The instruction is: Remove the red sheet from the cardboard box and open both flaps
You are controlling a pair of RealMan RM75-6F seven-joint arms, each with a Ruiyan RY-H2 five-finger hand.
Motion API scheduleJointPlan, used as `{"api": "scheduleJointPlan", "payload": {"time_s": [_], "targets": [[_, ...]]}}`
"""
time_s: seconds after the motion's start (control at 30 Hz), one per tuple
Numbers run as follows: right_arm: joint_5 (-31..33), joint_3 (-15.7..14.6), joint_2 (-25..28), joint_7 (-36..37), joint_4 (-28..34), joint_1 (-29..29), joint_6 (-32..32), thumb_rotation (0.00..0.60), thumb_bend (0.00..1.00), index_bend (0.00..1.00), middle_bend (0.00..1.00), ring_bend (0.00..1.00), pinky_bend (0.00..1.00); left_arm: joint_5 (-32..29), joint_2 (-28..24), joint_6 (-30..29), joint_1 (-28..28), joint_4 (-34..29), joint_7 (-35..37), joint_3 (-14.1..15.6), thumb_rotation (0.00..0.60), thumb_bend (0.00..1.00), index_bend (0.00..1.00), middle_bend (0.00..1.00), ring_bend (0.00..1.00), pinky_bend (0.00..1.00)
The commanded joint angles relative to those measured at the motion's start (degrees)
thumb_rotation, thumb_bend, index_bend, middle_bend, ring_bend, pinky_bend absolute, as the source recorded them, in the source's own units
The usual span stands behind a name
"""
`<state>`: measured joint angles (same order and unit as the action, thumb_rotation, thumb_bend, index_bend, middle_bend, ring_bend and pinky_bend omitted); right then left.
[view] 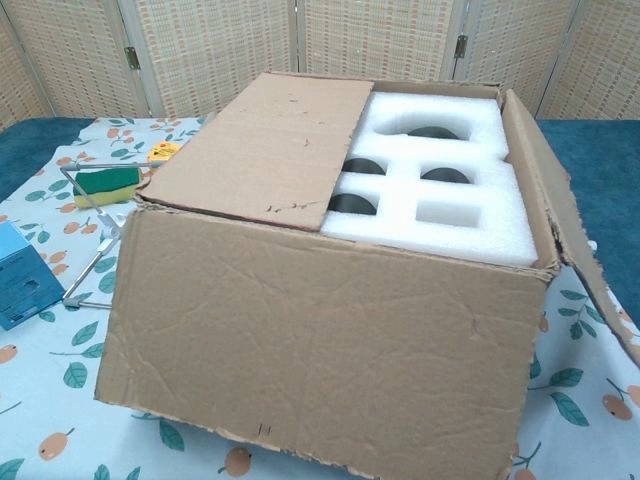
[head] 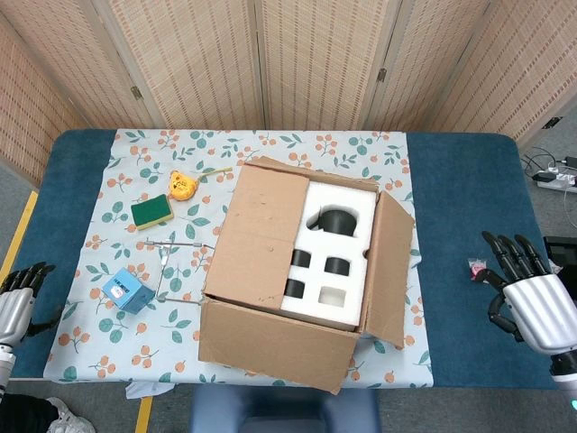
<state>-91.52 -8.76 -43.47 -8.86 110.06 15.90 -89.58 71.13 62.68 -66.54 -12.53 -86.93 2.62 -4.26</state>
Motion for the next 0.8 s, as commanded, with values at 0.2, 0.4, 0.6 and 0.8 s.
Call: {"api": "scheduleJointPlan", "payload": {"time_s": [0.2, 0.4, 0.6, 0.8], "targets": [[1.4, 4.6, -9.7, 7.7, -12.6, -7.5, -9.1, 0.251, 0.67, 0.27, 0.0, 0.0, 0.0, 12.2, -3.0, -8.1, 0.1, -4.8, 3.7, 0.2, 0.6, 0.47, 0.1, 0.1, 0.09, 0.02], [4.7, 6.3, -13.6, 12.2, -18.1, -10.3, -9.1, 0.252, 0.67, 0.27, 0.0, 0.0, 0.0, 21.5, -10.9, -7.5, -5.1, -17.0, -4.0, -1.2, 0.6, 0.49, 0.08, 0.3, 0.26, 0.08], [5.1, 8.1, -16.3, 20.9, -23.8, -11.1, -8.4, 0.253, 0.67, 0.27, 0.0, 0.0, 0.0, 20.5, -16.1, -1.0, -11.6, -27.6, -12.8, -5.2, 0.6, 0.51, 0.08, 0.59, 0.6, 0.48], [3.6, 8.9, -16.2, 26.0, -26.0, -12.9, -10.4, 0.253, 0.67, 0.27, 0.0, 0.0, 0.0, 15.4, -17.9, 10.8, -20.7, -32.6, -14.0, -8.8, 0.6, 0.58, 0.18, 0.85, 0.84, 0.82]]}}
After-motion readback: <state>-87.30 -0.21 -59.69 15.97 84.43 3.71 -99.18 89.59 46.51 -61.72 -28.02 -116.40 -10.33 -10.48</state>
